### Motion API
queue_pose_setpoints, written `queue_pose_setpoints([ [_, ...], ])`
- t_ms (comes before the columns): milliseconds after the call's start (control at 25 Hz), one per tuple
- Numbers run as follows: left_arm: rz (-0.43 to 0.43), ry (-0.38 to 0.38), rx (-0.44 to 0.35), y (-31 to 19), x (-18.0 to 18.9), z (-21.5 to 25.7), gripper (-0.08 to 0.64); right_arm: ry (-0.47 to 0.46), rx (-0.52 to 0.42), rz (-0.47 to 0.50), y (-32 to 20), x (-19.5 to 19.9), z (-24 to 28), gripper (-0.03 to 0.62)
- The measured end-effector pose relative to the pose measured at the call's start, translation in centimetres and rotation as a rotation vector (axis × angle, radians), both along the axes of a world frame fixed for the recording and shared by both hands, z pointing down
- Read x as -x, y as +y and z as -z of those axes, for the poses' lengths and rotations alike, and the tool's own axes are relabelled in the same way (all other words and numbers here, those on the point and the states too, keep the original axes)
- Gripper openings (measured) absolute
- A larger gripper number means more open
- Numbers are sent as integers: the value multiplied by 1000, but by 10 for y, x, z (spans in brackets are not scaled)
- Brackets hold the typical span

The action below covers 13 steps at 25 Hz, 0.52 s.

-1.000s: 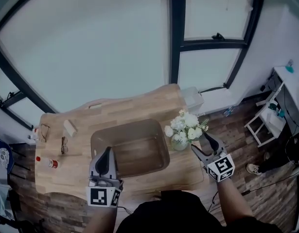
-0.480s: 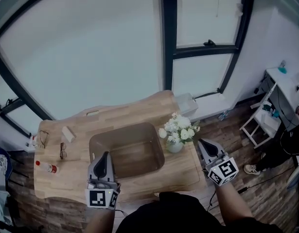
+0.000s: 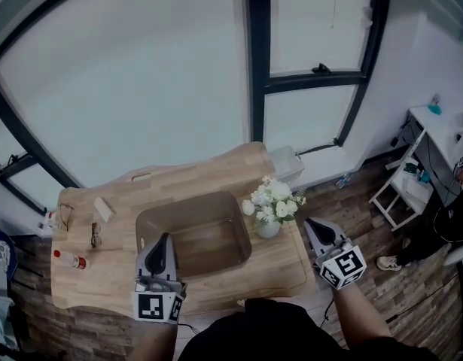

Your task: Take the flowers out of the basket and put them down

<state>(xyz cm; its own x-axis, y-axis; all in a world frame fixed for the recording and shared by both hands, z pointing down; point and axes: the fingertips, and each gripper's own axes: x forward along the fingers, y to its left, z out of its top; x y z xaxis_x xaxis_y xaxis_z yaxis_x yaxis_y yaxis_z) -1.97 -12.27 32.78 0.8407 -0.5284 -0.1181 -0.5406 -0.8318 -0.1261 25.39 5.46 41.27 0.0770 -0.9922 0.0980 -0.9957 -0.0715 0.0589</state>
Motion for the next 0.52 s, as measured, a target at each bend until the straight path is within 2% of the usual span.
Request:
queue_pose_setpoints([
  [520, 14, -3, 9, -8, 0, -2, 5, -6, 2, 8, -8, -4, -3, 21],
])
